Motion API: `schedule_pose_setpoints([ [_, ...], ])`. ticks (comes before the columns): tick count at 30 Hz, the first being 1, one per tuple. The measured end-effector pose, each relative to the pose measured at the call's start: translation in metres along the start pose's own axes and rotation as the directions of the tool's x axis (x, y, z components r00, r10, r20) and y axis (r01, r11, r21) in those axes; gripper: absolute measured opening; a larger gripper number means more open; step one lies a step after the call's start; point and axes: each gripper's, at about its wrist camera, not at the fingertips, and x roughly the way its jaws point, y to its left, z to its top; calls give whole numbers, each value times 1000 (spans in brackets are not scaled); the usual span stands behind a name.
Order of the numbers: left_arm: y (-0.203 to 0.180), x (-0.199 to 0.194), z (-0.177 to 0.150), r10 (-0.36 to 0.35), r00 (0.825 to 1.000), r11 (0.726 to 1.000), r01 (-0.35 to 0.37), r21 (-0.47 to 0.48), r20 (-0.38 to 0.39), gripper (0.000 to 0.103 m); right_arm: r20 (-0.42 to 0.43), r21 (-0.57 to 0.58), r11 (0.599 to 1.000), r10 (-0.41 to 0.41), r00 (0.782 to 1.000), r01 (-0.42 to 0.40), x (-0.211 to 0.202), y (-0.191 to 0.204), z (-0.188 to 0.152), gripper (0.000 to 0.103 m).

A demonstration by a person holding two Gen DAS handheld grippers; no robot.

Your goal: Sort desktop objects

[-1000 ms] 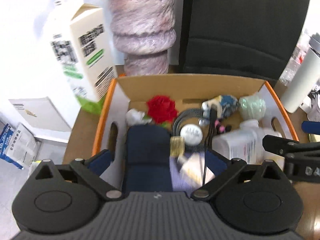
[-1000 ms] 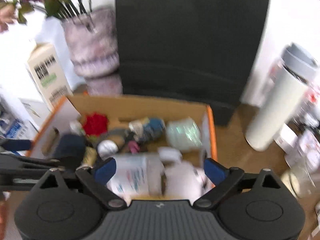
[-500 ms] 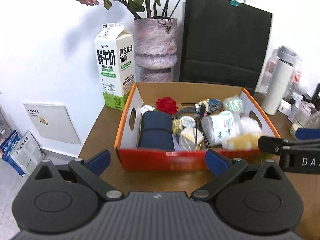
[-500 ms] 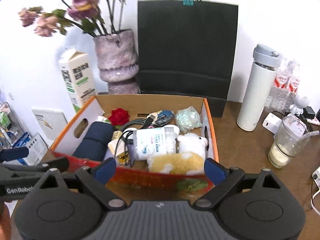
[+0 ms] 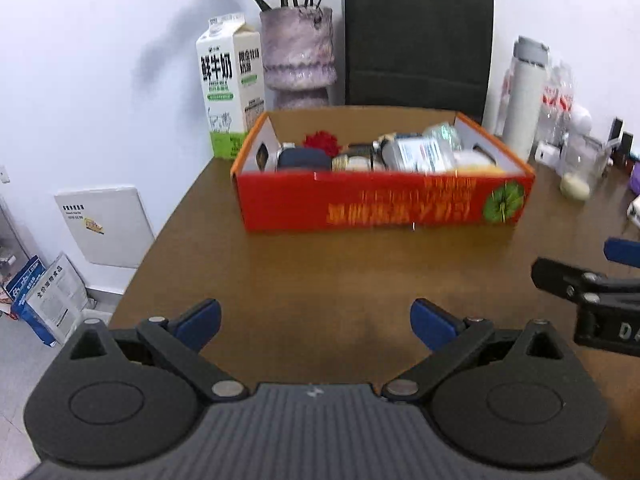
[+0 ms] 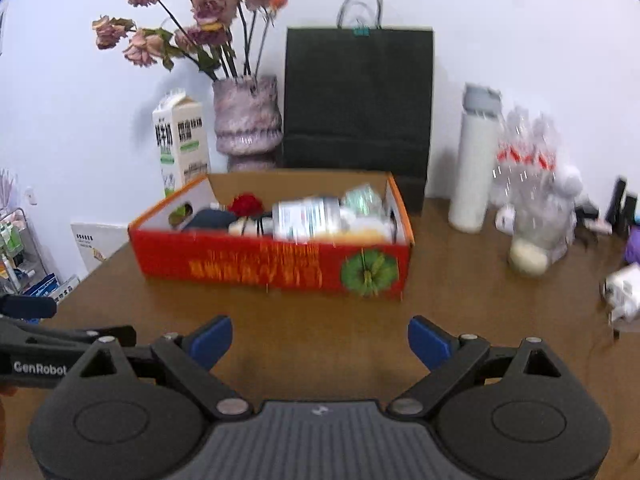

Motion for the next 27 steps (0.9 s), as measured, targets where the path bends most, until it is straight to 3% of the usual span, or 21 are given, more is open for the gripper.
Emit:
schedule_pose_setpoints([
  [7, -5, 1, -41, -14, 1000, 999, 14, -43, 14, 103, -47, 4, 1000, -4, 999, 4, 6, 4, -44, 95],
  [15, -6, -1, -62, -24, 999, 999, 25, -35, 28, 103, -99, 39, 999, 3, 995, 1, 17, -4, -53, 96],
  [20, -7, 2, -63, -30, 999, 999, 30, -23, 10, 103, -111, 43, 999, 28, 993, -23, 17, -8, -55, 103],
  [27, -7, 3, -65, -10, 1000, 1000, 10, -25, -7, 103, -136, -16, 1000, -29, 990, 27, 16, 1, -57, 103],
])
